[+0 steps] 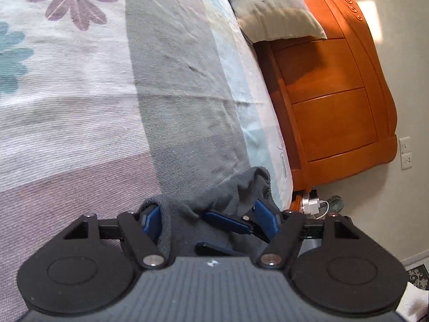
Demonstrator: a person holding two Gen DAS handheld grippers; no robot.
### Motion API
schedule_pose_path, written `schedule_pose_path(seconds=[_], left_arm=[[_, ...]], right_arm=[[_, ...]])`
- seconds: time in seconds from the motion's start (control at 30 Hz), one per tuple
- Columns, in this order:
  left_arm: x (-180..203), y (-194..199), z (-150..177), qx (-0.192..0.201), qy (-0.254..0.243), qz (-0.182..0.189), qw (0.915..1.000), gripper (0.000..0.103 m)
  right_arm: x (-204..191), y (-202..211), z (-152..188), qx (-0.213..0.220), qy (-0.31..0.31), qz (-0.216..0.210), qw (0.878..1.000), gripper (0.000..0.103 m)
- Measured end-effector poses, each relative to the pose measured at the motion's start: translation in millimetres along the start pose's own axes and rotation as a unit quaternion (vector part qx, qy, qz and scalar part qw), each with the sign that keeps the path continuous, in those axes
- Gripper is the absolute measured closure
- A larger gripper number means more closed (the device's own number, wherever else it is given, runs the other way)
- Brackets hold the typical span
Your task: Fold clothes
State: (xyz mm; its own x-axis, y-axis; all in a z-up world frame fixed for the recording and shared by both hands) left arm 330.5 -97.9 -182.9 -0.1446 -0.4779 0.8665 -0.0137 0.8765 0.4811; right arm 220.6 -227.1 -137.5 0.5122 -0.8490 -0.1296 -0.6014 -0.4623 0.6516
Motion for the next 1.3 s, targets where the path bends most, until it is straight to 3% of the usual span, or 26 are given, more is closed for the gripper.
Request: schedule_pose_path(seconds=[0.2, 0.33, 0.4, 0.47, 0.6, 0.77, 0.87, 0.97, 1.2, 1.3], left_arm=[[8.4, 57.6, 7.7, 0.055, -0.015, -0.027, 0.998, 0.031], [27.1, 79.3, 43.3, 0.06, -0.085, -0.078, 0.9915, 0.029], [28.2, 82.5, 63.5, 0.06, -0.112, -0.107, 0.986, 0.028], [22.6, 83.0, 81.5, 0.063, -0.123, -0.137, 0.9809, 0.028], [-4.0, 85.6, 113.5, 0.061, -0.087, -0.187, 0.9766, 0.028], [0.8, 105.1, 147.3, 0.068, -0.129, -0.267, 0.9527, 0.028], [15.3, 112.4, 158.8, 0.073, -0.183, -0.322, 0.9261, 0.027], [25.4, 112.8, 172.6, 0.072, -0.228, -0.369, 0.8981, 0.027], [12.3, 120.1, 210.7, 0.055, -0.227, -0.426, 0.8738, 0.026], [5.1, 132.9, 215.8, 0.08, -0.207, -0.447, 0.8667, 0.026]], right_arm=[[10.4, 20.7, 16.3, -0.021, -0.013, 0.03, 0.999, 0.063], [-1.9, 32.5, 15.5, -0.024, 0.007, 0.057, 0.998, 0.063], [-18.9, 37.6, 8.7, -0.005, 0.033, 0.048, 0.998, 0.063], [-44.3, 33.5, 3.7, 0.001, 0.065, 0.013, 0.998, 0.063], [-75.0, 15.0, 19.6, -0.043, 0.129, 0.004, 0.991, 0.063], [-58.4, 38.4, 32.8, -0.061, 0.114, 0.044, 0.991, 0.06], [-57.8, 55.5, 33.9, -0.057, 0.123, 0.073, 0.988, 0.059], [-68.6, 62.8, 36.7, -0.041, 0.121, 0.062, 0.99, 0.058], [-109.9, 63.1, 42.0, -0.039, 0.158, 0.011, 0.987, 0.058], [-126.0, 64.2, 38.8, -0.029, 0.175, -0.001, 0.984, 0.058]])
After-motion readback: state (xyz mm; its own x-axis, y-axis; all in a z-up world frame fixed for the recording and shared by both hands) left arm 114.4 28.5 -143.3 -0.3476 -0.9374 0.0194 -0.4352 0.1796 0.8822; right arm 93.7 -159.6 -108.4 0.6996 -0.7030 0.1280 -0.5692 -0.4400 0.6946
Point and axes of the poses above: each gripper's, at about its wrist camera, not at the fingertips, and y roughly against the way its jaws point, x to its right, z to its underside, the point moved 7 cm from there along -y, roughly the way its jaws point, and after that the axes turned 5 degrees about y, right-handed, at the moved point
